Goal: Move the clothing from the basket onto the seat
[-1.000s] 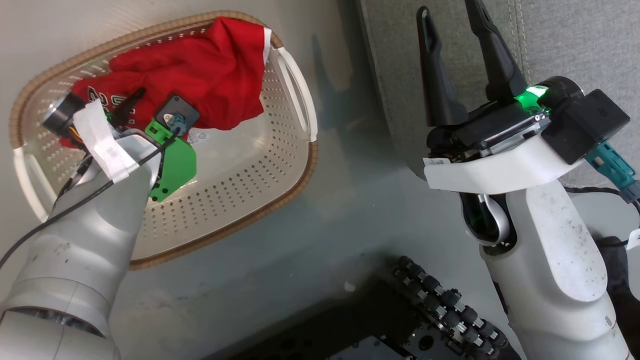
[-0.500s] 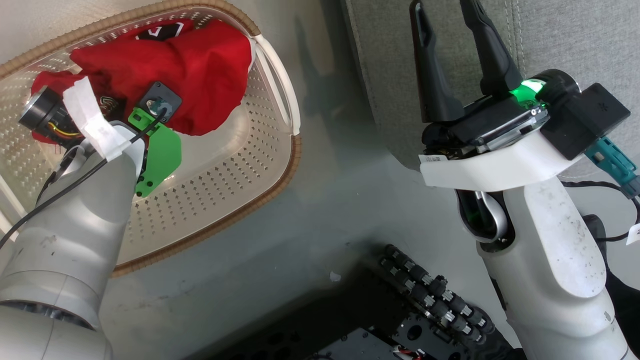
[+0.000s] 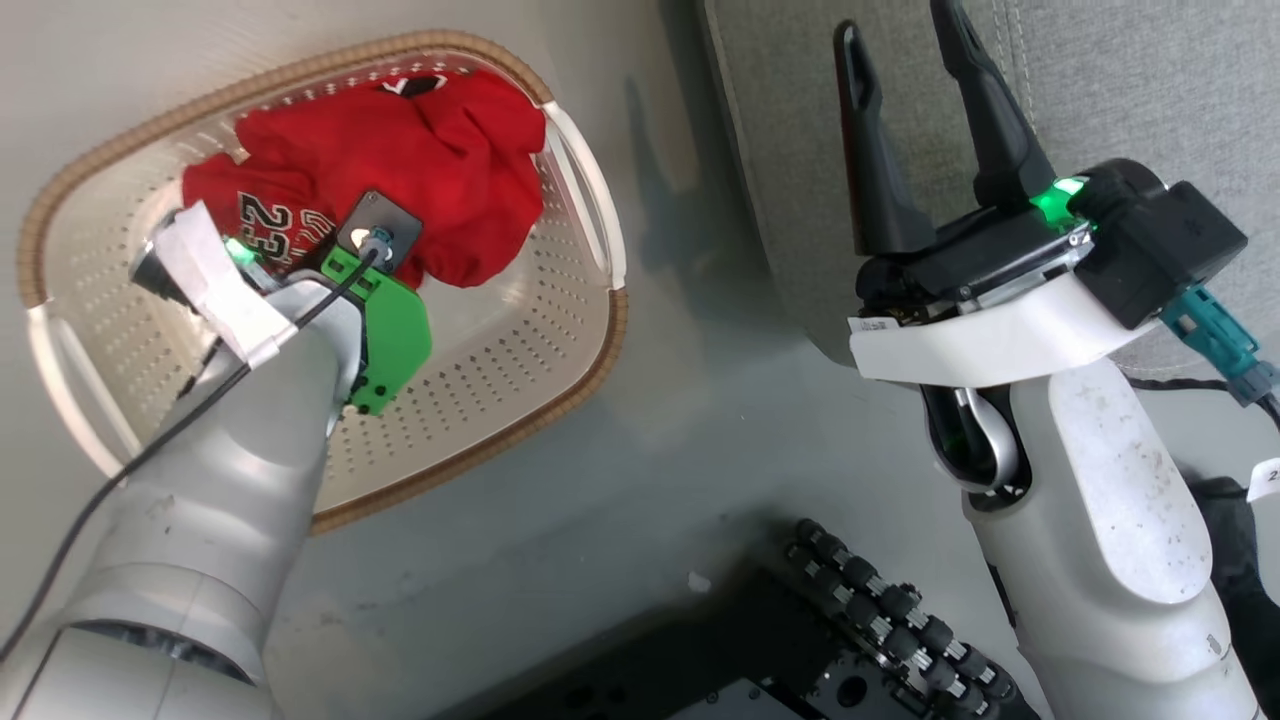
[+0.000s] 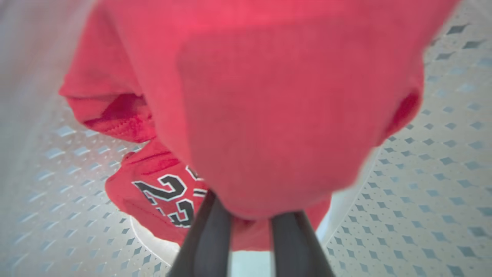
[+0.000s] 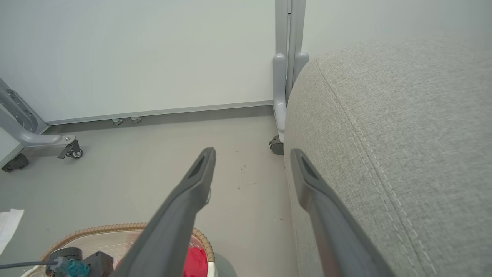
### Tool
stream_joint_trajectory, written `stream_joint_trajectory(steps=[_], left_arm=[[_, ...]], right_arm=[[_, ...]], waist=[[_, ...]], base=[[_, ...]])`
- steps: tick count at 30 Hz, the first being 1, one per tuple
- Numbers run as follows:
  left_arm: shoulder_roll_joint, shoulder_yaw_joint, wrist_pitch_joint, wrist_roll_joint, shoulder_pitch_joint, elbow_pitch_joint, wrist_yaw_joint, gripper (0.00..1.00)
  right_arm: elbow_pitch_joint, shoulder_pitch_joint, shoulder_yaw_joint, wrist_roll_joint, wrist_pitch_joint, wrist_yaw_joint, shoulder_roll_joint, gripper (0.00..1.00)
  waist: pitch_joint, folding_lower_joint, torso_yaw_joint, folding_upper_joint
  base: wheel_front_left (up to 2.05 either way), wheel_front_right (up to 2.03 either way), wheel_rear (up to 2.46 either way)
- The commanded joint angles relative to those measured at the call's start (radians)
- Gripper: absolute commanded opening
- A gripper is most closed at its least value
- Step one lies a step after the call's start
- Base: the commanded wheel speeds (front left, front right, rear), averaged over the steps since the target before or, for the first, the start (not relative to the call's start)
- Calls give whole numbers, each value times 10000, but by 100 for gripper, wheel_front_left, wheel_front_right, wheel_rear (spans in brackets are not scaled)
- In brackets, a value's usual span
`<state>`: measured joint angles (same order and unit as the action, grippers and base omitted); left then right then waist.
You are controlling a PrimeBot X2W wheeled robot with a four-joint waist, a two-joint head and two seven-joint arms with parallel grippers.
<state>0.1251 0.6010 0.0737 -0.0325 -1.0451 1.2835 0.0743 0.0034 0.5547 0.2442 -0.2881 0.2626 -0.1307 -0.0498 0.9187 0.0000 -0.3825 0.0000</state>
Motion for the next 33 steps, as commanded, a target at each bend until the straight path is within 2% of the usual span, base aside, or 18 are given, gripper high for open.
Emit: stream_joint_trajectory(steps=[1, 10, 19, 33], left_arm=[[-96, -106, 217, 193, 207, -45, 51, 0], [-553, -715, 1530, 1313, 1128, -218, 165, 0], [-716, -792, 1914, 2002, 2030, -1063, 367, 0], [-735, -1348, 1920, 3078, 3604, -4605, 485, 0]], right_arm=[[64, -162, -50, 115, 34, -1, -15, 100], [537, -778, -305, 274, 34, -1, -23, 100], [831, -1373, -552, 678, 32, -1, -29, 100], [950, -2401, -1125, 830, 34, -1, -247, 100]], waist=[[-556, 0, 424, 0], [-1924, 0, 1227, 0], [-3165, 0, 1798, 0], [-4763, 0, 2492, 0]], base=[[0, 0, 0], [0, 0, 0], [0, 0, 0], [0, 0, 0]])
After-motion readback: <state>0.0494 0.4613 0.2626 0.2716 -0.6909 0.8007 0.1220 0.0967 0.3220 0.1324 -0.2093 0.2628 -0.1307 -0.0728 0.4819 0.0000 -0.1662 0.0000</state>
